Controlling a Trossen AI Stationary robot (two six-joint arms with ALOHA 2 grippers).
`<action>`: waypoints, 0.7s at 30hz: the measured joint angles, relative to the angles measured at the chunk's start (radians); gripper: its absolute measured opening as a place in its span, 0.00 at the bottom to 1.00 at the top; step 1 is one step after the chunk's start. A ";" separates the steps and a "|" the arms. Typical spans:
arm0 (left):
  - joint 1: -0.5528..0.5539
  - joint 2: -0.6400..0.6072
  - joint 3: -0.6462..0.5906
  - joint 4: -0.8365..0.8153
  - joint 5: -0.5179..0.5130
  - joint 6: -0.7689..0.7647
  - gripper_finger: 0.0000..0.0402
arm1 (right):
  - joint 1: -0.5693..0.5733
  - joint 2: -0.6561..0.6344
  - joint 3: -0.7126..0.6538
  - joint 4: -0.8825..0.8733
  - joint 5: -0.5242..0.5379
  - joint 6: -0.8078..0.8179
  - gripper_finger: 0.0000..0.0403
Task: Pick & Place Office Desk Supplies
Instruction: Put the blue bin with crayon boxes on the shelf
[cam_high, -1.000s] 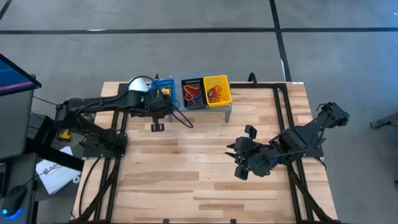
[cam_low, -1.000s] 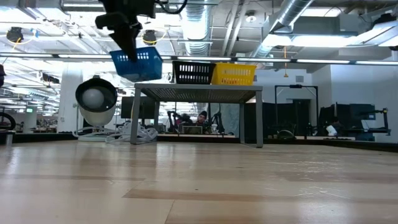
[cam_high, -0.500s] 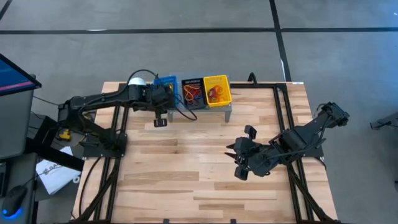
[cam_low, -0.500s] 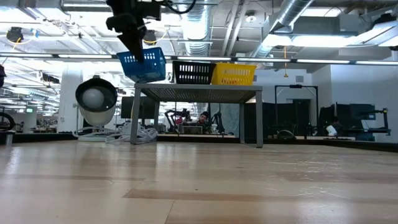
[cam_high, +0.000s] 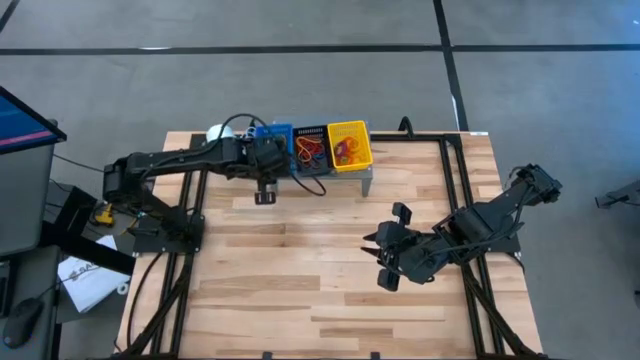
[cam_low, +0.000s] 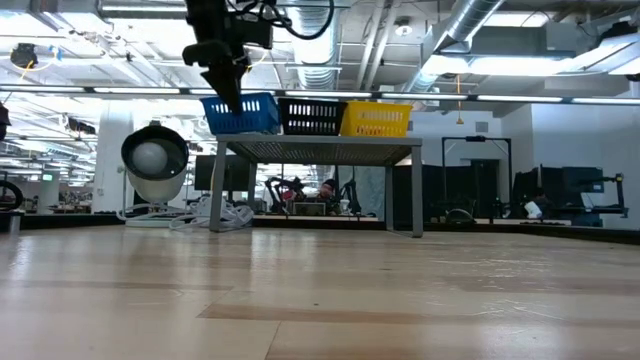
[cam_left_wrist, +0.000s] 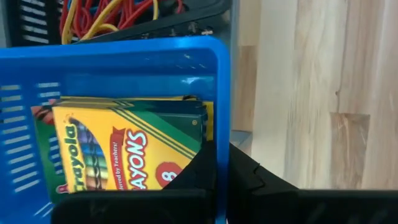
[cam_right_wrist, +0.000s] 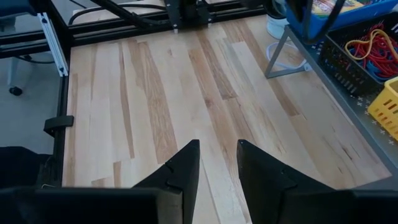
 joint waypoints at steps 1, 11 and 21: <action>0.004 0.000 0.000 0.001 0.000 0.000 0.00 | 0.000 0.000 0.000 0.000 0.000 0.000 0.26; 0.027 0.002 -0.001 0.032 0.046 0.004 0.01 | 0.000 0.000 0.000 0.001 0.000 0.000 0.26; 0.026 0.002 -0.002 0.063 0.055 0.003 0.01 | 0.000 0.000 0.000 0.001 -0.001 0.000 0.26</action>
